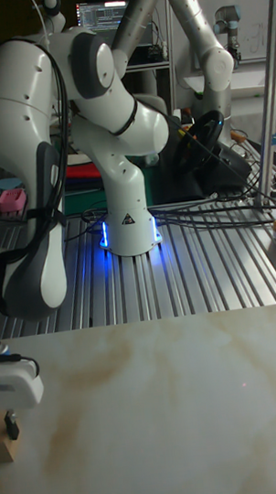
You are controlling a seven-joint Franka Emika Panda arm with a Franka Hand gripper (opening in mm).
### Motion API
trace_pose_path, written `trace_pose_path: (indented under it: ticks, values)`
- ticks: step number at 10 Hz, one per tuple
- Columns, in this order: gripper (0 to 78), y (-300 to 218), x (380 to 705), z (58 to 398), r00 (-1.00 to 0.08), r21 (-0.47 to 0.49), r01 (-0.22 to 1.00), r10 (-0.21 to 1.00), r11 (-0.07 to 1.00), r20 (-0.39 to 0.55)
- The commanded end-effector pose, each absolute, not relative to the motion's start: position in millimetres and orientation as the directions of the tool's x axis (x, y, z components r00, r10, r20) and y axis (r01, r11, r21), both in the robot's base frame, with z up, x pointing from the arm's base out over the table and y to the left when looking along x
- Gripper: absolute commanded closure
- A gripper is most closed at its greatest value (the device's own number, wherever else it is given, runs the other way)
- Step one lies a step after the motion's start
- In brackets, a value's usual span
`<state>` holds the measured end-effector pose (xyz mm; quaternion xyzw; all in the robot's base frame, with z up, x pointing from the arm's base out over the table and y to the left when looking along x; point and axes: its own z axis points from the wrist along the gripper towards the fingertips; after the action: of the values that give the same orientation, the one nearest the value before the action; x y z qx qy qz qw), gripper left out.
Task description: Pick up the small block on the left and move it to the right
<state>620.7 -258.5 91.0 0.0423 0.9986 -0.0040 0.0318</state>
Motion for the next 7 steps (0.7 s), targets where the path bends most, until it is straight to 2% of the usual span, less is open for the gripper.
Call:
trace_pose_path:
  ticks: [1, 6, 7]
  values:
    - [76.4, -259.3, 621.6, 93.0, -0.993, -0.006, 0.094, 0.093, 0.996, -0.068]
    - [76.4, -259.3, 621.6, 93.0, -0.993, -0.006, 0.094, 0.093, 0.996, -0.068]
    - [76.4, -261.9, 622.3, 108.9, -0.994, -0.009, 0.09, 0.089, 0.996, -0.063]
